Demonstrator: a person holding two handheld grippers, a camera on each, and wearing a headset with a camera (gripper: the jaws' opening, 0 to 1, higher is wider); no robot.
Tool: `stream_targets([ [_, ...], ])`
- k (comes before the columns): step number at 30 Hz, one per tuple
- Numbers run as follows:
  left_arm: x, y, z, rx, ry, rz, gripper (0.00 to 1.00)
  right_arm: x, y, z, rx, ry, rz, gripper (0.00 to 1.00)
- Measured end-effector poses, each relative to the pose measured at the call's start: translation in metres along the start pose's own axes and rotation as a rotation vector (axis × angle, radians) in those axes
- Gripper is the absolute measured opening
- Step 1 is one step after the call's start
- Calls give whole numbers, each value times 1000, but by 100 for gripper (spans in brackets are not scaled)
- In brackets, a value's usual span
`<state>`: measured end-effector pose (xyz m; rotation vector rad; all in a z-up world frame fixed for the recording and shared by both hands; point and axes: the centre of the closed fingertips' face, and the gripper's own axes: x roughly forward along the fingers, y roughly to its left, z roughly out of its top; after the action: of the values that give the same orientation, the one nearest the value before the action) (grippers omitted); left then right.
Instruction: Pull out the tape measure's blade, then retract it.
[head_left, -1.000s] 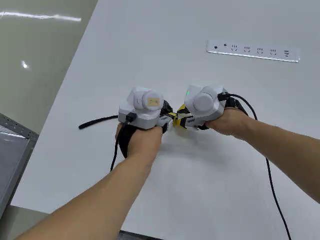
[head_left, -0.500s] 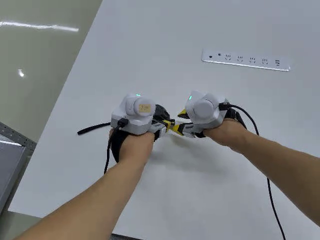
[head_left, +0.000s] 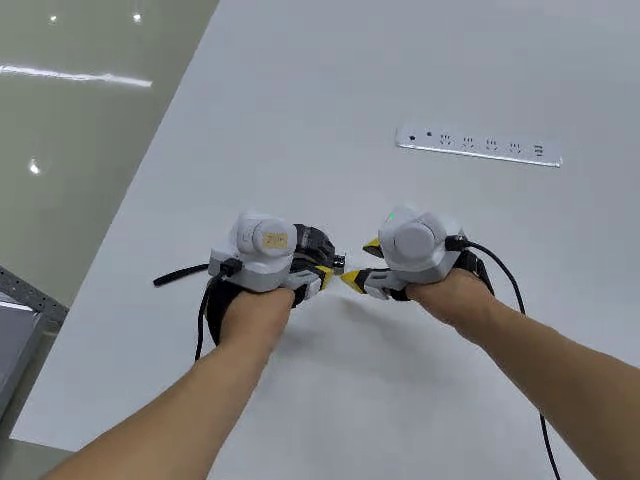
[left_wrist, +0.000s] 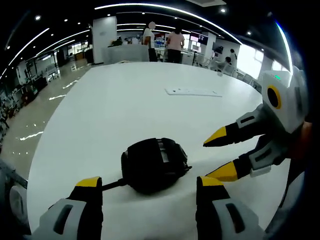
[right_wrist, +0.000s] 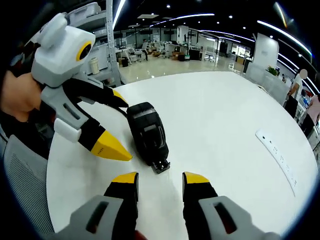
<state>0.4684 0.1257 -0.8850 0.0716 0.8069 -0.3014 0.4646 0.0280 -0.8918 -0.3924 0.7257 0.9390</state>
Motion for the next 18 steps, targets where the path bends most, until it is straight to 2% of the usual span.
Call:
stream_targets([
  [10,-15,-7,-5,5,-13,-50,77,-30,10,-5,31,-3,-52,40],
  [13,-21,-7,-6,-4,-17,-60,78,-41,13,-2,90,-27,-64,41],
  [16,-29,-8,-9,-15,-15,-73,77,-52,18,2,113,-39,-81,43],
  [18,-37,-7,-11,-1,-20,-68,76,-59,23,3,127,-46,-91,45],
])
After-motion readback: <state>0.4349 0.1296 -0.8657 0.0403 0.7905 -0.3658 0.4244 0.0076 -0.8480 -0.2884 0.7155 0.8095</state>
